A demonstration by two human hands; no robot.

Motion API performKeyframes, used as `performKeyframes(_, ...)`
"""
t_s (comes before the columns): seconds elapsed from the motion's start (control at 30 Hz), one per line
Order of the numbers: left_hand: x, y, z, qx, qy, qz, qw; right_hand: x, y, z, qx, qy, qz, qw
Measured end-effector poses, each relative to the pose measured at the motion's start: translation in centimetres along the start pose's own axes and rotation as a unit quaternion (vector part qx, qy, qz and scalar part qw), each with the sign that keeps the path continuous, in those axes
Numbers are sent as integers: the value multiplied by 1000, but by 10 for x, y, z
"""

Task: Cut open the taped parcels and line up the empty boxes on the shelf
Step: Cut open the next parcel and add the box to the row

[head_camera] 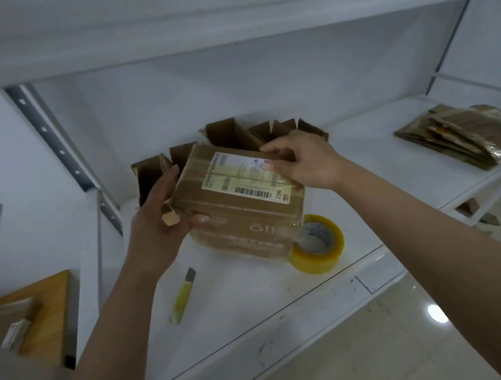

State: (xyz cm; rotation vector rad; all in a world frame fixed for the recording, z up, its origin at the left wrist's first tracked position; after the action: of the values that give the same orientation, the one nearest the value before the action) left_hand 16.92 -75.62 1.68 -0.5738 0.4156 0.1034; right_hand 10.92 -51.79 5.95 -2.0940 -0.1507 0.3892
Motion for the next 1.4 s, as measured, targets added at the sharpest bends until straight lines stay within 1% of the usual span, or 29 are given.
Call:
performKeyframes(0.07, 2, 4, -2, -31, -9, -28, 999, -2, 10, 7, -33, 15, -22, 999)
performKeyframes(0.17, 10, 9, -11, -115, -27, -58, 991, 1, 26, 19, -109, 44, -54, 992)
performKeyframes(0.2, 13, 10, -15, -134, -39, -65, 988, 3, 29, 26, -136, 55, -47, 988)
performKeyframes(0.27, 17, 14, -21, -163, -66, -80, 981, 11, 29, 47, -174, 95, -1, 980)
performKeyframes(0.33, 15, 16, -18, -211, -86, -91, 970, 22, 32, 81, -134, 176, 47, 974)
performKeyframes(0.37, 12, 16, -15, -241, -91, -89, 962, 30, 41, 100, -86, 214, 45, 972)
performKeyframes(0.4, 8, 16, -8, -269, -87, -84, 955, 36, 54, 115, -42, 241, 10, 970)
performKeyframes(0.43, 3, 18, 0, -292, -73, -81, 950, 45, 74, 126, -10, 252, -54, 966)
performKeyframes(0.47, -2, 24, 11, -310, -49, -83, 946, 55, 98, 134, 5, 253, -134, 958)
performKeyframes(0.53, -13, 47, 32, -350, 11, -118, 929, 81, 142, 135, -12, 245, -290, 925)
performKeyframes(0.57, -18, 62, 41, -372, 37, -145, 916, 93, 159, 134, 0, 241, -344, 907)
performKeyframes(0.6, -22, 77, 45, -394, 60, -173, 901, 101, 169, 136, 42, 236, -366, 899)
performKeyframes(0.63, -25, 91, 47, -411, 75, -198, 887, 102, 174, 141, 102, 222, -353, 903)
performKeyframes(0.7, -26, 112, 37, -422, 77, -242, 870, 99, 176, 141, 210, 181, -270, 922)
performKeyframes(0.73, -26, 118, 29, -422, 71, -255, 867, 99, 173, 137, 237, 157, -222, 933)
performKeyframes(0.8, -27, 123, 20, -425, 70, -257, 865, 106, 165, 134, 244, 110, -143, 953)
performKeyframes(0.87, -32, 118, 17, -427, 75, -247, 867, 118, 155, 132, 236, 65, -87, 966)
performKeyframes(0.93, -38, 115, 15, -420, 72, -238, 873, 134, 152, 143, 226, 30, -68, 971)
performKeyframes(1.03, -44, 119, 15, -417, 73, -228, 877, 152, 152, 163, 207, 11, -111, 972)
performKeyframes(1.2, -57, 111, 13, -396, 75, -235, 884, 167, 130, 175, 174, -38, -98, 979)
performKeyframes(1.27, -58, 109, 11, -393, 75, -238, 885, 170, 113, 194, 168, -16, -88, 982)
performKeyframes(1.37, -52, 113, 14, -396, 83, -235, 884, 157, 92, 217, 162, 68, -25, 984)
performKeyframes(1.4, -50, 114, 14, -395, 86, -238, 883, 149, 89, 223, 163, 100, -16, 981)
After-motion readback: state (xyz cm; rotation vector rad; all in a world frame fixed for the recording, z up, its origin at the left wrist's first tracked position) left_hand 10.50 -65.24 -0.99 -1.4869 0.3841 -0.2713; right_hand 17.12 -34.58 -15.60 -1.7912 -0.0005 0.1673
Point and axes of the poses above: each hand's wrist, its own x-axis away from the middle knuckle, its own y-axis out of the palm, z = x × y, the point moved 9 cm from there along -x, towards the middle knuckle, and after that the axes turned 3 degrees about y, right-handed, at the moved point
